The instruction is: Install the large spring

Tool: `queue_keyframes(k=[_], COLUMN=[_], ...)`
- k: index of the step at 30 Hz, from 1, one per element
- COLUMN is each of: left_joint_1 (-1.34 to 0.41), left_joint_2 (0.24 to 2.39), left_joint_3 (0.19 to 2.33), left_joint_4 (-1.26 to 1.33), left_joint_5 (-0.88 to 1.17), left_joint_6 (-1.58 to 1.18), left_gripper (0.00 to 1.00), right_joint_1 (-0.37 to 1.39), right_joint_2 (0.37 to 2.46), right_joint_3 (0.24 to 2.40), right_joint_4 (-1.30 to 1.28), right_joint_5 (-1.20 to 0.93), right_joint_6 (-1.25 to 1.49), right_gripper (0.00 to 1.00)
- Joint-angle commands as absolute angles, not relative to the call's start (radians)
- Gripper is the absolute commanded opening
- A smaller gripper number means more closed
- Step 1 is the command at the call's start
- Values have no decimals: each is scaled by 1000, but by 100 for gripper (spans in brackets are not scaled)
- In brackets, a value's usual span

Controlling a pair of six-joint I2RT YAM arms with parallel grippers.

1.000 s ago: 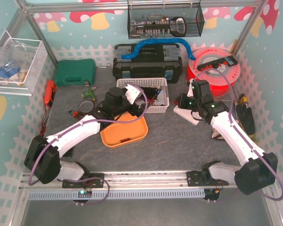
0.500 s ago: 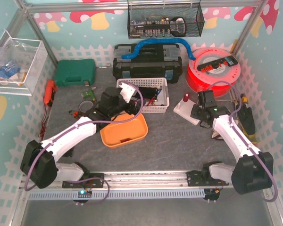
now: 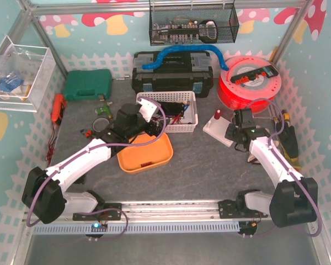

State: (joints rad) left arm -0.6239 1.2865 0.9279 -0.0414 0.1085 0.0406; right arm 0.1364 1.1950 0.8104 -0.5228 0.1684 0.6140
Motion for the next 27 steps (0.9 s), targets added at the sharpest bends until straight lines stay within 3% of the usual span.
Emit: queue_keyframes(k=[1, 18, 27], left_joint_1=[-620, -618, -617], left_joint_2=[1281, 1289, 1287], left_joint_3=[924, 933, 928], left_joint_4=[-56, -60, -71], left_joint_5=[121, 127, 114], left_joint_6=[49, 72, 84], left_gripper=[99, 99, 99], right_joint_1=[127, 125, 125], right_joint_2=[1186, 1296, 1369], right_joint_3=[799, 783, 784], right_joint_4=[-486, -394, -367], right_joint_5=[199, 175, 157], right_joint_6=[612, 593, 612], right_gripper=[0, 0, 34])
